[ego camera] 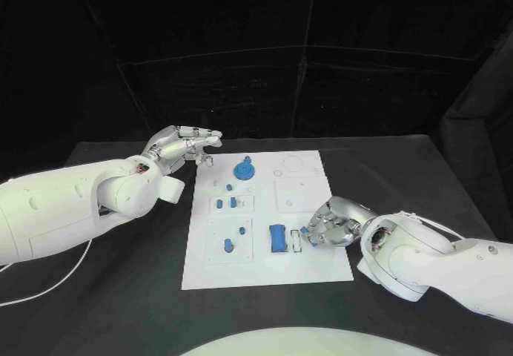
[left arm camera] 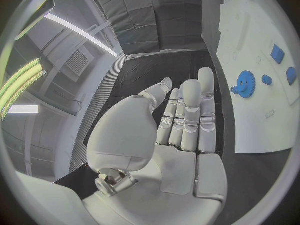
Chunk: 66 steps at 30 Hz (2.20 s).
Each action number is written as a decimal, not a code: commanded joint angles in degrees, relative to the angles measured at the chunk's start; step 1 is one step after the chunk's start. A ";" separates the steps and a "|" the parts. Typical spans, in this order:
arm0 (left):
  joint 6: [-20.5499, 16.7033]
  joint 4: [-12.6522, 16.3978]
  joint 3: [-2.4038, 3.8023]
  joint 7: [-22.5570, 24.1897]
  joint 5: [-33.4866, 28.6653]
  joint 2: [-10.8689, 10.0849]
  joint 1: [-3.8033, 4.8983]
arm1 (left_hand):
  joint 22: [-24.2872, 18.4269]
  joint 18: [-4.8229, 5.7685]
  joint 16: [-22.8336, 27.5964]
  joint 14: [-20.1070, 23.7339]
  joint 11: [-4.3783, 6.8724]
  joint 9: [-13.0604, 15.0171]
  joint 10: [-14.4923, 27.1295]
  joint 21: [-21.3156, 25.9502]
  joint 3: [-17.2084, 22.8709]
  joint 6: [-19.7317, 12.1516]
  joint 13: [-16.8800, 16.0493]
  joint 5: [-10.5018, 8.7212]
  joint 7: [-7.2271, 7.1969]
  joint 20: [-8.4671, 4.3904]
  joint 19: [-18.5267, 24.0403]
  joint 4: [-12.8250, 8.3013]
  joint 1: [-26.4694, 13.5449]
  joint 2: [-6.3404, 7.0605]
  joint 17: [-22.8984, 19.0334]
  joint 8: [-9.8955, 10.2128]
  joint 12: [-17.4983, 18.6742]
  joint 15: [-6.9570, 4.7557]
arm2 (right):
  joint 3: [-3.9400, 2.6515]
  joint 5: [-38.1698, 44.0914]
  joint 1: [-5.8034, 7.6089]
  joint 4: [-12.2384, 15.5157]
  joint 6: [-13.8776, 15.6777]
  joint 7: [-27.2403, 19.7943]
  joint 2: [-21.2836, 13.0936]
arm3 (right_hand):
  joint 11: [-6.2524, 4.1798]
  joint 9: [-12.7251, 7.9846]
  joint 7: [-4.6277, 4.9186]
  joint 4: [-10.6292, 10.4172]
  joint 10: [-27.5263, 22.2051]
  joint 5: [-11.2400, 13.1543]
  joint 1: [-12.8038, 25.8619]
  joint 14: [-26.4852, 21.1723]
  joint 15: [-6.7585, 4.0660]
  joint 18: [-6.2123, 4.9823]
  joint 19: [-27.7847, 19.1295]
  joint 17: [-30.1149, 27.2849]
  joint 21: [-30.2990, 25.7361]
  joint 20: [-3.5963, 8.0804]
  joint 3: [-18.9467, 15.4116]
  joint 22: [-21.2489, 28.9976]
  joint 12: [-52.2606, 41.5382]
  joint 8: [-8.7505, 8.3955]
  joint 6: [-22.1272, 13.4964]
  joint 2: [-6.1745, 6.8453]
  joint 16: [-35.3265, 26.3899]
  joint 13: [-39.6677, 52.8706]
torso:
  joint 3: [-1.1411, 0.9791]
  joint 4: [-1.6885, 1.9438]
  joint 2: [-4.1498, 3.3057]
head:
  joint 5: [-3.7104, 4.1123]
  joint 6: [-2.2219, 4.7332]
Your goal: Assemble the parts on the task board
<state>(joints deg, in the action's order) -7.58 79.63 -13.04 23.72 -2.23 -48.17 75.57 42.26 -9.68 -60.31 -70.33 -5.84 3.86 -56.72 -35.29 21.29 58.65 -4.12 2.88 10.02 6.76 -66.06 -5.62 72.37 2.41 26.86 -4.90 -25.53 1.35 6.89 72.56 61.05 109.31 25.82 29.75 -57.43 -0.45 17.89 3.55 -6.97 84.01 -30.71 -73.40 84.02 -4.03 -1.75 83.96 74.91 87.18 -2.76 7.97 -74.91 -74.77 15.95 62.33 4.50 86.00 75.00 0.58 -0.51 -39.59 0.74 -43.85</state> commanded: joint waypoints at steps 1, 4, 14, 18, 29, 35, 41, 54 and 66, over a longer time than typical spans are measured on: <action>0.70 0.10 0.04 0.44 0.03 0.09 0.07 | -0.10 -0.79 0.17 0.38 -0.07 -0.02 0.52 0.38 -0.29 -0.44 0.07 0.30 -0.10 0.24 -0.22 -0.05 0.28 -0.14 -0.07 0.10 -0.20 -0.18 | -0.01 -2.57 0.07 -0.36 -2.11 2.19 0.73 | -0.68 0.31 -0.34 -0.56 0.69 0.25 1.00 4.85 -0.47 0.90 3.93 9.76 0.31 0.60 0.14 -12.96 -0.33 0.27 0.95 0.06 0.26 4.65 | 0.02 0.03 -0.01 | 0.01 0.07; 1.06 0.12 0.04 0.48 0.03 0.10 0.07 | -0.11 -0.79 0.20 0.43 -0.08 -0.02 0.56 0.41 -0.32 -0.47 0.08 0.29 -0.10 0.24 -0.23 -0.08 0.34 -0.12 -0.15 0.10 -0.22 -0.18 | -0.01 -2.92 0.07 -0.62 -1.50 2.80 1.41 | -0.75 0.40 -0.44 -0.76 0.76 0.30 1.26 4.86 -0.54 0.91 3.96 9.82 0.34 0.67 0.21 -12.99 -0.37 0.33 1.17 0.06 0.30 4.69 | -0.01 0.00 -0.02 | -0.03 0.08; 1.48 0.13 0.04 0.56 0.03 0.17 0.07 | -0.14 -0.79 0.25 0.49 -0.09 -0.02 0.62 0.44 -0.38 -0.51 0.09 0.29 -0.10 0.25 -0.22 -0.13 0.38 -0.05 -0.28 0.10 -0.24 -0.18 | -0.01 -3.88 0.06 -1.25 -0.51 3.58 2.88 | -1.12 0.82 -0.88 -1.27 1.09 0.35 1.91 4.92 -0.83 0.97 4.09 10.06 0.50 0.94 0.52 -13.12 -0.72 0.66 2.03 0.03 0.47 4.99 | 0.00 -0.05 0.00 | -0.19 0.05; 1.52 0.14 0.04 0.55 0.03 0.18 0.07 | -0.14 -0.79 0.25 0.49 -0.09 -0.02 0.62 0.44 -0.38 -0.51 0.09 0.29 -0.10 0.25 -0.22 -0.13 0.38 -0.05 -0.28 0.10 -0.24 -0.18 | -0.01 -3.96 0.06 -1.47 -0.50 3.72 3.22 | -1.27 1.07 -1.07 -1.67 1.23 0.44 2.47 4.93 -0.98 0.99 4.15 10.14 0.56 1.08 0.59 -13.18 -0.80 0.85 2.43 0.04 0.53 5.08 | 0.01 -0.04 0.01 | -0.26 0.06; 1.59 0.17 0.04 0.52 0.03 0.17 0.07 | -0.14 -0.79 0.25 0.49 -0.09 -0.02 0.62 0.44 -0.38 -0.51 0.09 0.29 -0.10 0.25 -0.22 -0.13 0.38 -0.05 -0.28 0.10 -0.24 -0.18 | -0.02 -3.84 0.06 -2.24 -1.25 4.54 4.14 | -1.64 1.70 -1.52 -2.24 1.39 0.94 3.26 4.96 -1.28 1.02 4.24 10.25 0.67 1.37 0.74 -13.28 -0.72 1.45 3.21 0.12 0.62 5.11 | 0.00 -0.08 0.01 | -0.29 -0.10; 1.59 0.23 0.04 0.49 0.03 0.12 0.07 | -0.14 -0.79 0.25 0.49 -0.09 -0.02 0.62 0.44 -0.38 -0.51 0.09 0.29 -0.10 0.25 -0.22 -0.13 0.38 -0.05 -0.28 0.10 -0.24 -0.18 | -0.02 -3.35 0.06 -2.43 -1.35 4.66 4.43 | -1.75 2.02 -1.63 -2.44 1.41 1.96 3.58 4.93 -1.40 1.00 4.19 10.14 0.61 1.51 0.70 -13.23 -0.58 1.65 3.21 0.36 0.54 5.08 | -0.02 -0.09 -0.03 | -0.48 -0.13; 1.58 0.28 0.04 0.43 0.03 0.04 0.08 | -0.14 -0.79 0.25 0.49 -0.09 -0.02 0.62 0.44 -0.38 -0.51 0.09 0.29 -0.10 0.25 -0.22 -0.13 0.38 -0.05 -0.28 0.10 -0.24 -0.18 | -0.02 -2.78 0.06 -2.53 -1.52 4.38 4.61 | -1.61 2.66 -1.46 -3.52 1.48 6.31 5.25 4.89 -1.33 0.97 4.09 10.01 0.48 1.57 -0.24 -13.14 -0.38 1.88 2.95 0.95 0.43 5.10 | -0.02 -0.08 0.03 | -0.56 -0.17; 1.64 0.38 0.04 0.31 0.03 -0.09 0.08 | -0.17 -0.78 0.18 0.50 -0.11 -0.02 0.69 0.49 -0.49 -0.54 0.10 0.29 -0.08 0.26 -0.21 -0.12 0.37 -0.01 -0.20 0.07 -0.29 -0.16 | -0.02 -2.39 0.06 -2.76 -1.84 3.92 4.77 | -1.34 3.66 -1.18 -5.11 1.46 12.73 7.32 4.84 -1.11 0.89 3.89 9.78 0.23 1.37 -4.61 -12.97 -0.04 2.20 2.54 1.03 0.25 5.18 | -0.01 -0.06 -0.02 | -0.54 -0.32; 1.60 0.47 0.05 0.30 0.03 -0.22 0.09 | -0.17 -0.78 0.18 0.50 -0.11 -0.02 0.69 0.49 -0.49 -0.54 0.10 0.29 -0.08 0.26 -0.21 -0.12 0.37 -0.01 -0.20 0.07 -0.29 -0.16 | -0.02 -2.21 0.06 -2.26 -0.89 0.81 3.76 | -1.29 4.21 -1.14 -4.72 1.37 14.91 5.80 4.79 -1.07 0.81 3.68 9.56 -0.03 1.29 -6.66 -12.77 0.21 2.25 2.03 0.18 0.08 5.23 | -0.07 -0.07 0.01 | -0.38 -0.38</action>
<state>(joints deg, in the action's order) -6.61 79.96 -13.04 23.69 -2.23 -48.36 75.58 42.14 -9.68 -60.31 -70.13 -6.05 3.86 -56.51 -35.07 21.14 58.45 -4.10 2.88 9.82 6.76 -66.06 -5.78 72.37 2.41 26.64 -4.90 -25.52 1.14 6.88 69.91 61.05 106.82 24.49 33.06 -53.53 -1.64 22.06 2.30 -11.85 84.03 -15.95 -66.92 83.94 -4.93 -1.76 83.96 74.90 87.39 -1.53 1.35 -74.90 -74.89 18.14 64.69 4.56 86.41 75.00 0.55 -0.57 -39.59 0.30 -44.26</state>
